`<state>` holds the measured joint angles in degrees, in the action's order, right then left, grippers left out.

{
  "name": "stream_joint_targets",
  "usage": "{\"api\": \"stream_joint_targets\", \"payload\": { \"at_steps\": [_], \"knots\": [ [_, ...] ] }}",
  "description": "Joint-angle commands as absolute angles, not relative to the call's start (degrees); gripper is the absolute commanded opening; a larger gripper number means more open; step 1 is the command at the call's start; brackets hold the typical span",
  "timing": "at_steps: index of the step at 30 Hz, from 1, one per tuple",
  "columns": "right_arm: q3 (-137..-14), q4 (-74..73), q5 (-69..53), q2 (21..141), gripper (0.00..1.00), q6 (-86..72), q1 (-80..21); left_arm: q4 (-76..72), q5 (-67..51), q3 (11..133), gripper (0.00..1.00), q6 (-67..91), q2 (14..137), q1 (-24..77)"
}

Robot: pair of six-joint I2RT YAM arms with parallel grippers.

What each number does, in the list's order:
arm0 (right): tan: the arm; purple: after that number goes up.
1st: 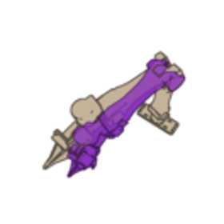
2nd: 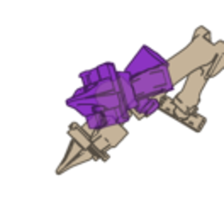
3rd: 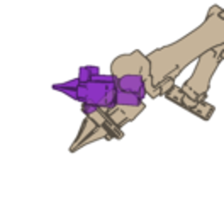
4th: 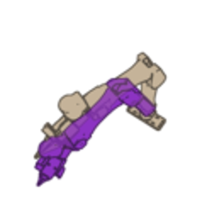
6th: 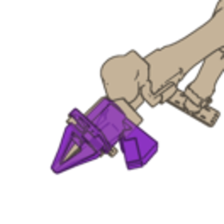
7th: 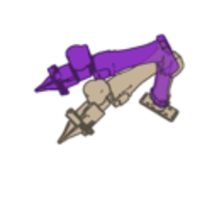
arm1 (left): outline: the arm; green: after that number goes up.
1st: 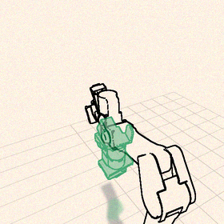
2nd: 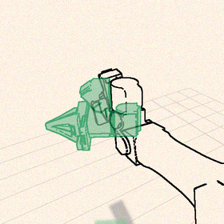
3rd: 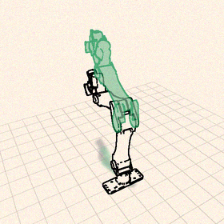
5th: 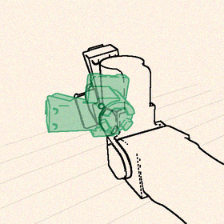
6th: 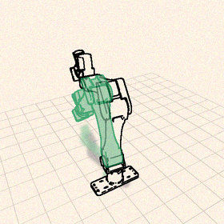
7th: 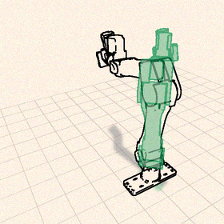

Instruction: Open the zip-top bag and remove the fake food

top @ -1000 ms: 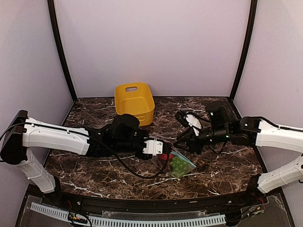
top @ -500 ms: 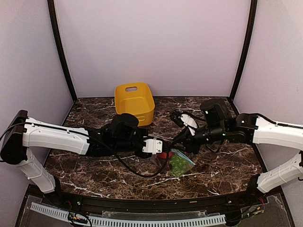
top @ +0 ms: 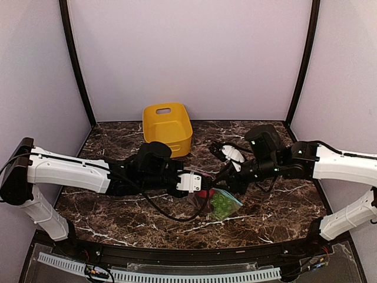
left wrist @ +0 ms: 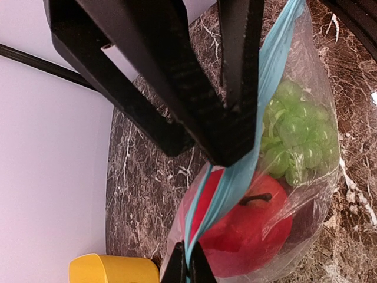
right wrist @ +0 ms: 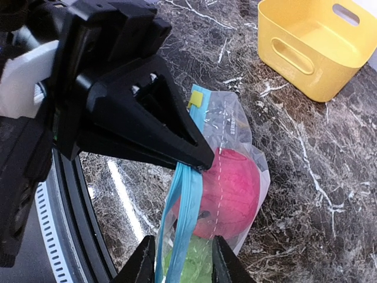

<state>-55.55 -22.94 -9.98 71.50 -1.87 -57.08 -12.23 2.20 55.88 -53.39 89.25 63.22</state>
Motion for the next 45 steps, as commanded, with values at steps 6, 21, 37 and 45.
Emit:
{"api": "stream_joint_targets", "payload": {
  "at_steps": [6,21,37,45],
  "knots": [
    [-56.58,-21.61,-9.08,69.87,0.32,-2.72,-57.48,-13.62,1.70,55.11,0.01,-53.25,86.78,63.37],
    [-56.55,-23.10,-7.28,72.91,0.21,-2.42,-57.48,-13.97,1.75,54.59,0.01,-53.15,86.35,63.30],
    [-56.68,-23.36,-5.68,70.23,0.13,-2.46,-55.67,-14.24,1.42,54.20,0.01,-54.18,86.37,63.35],
    [-56.14,-23.45,-6.84,70.54,0.12,-1.91,-55.11,-14.23,1.49,54.40,0.01,-54.51,86.57,63.32]
  ]
}}
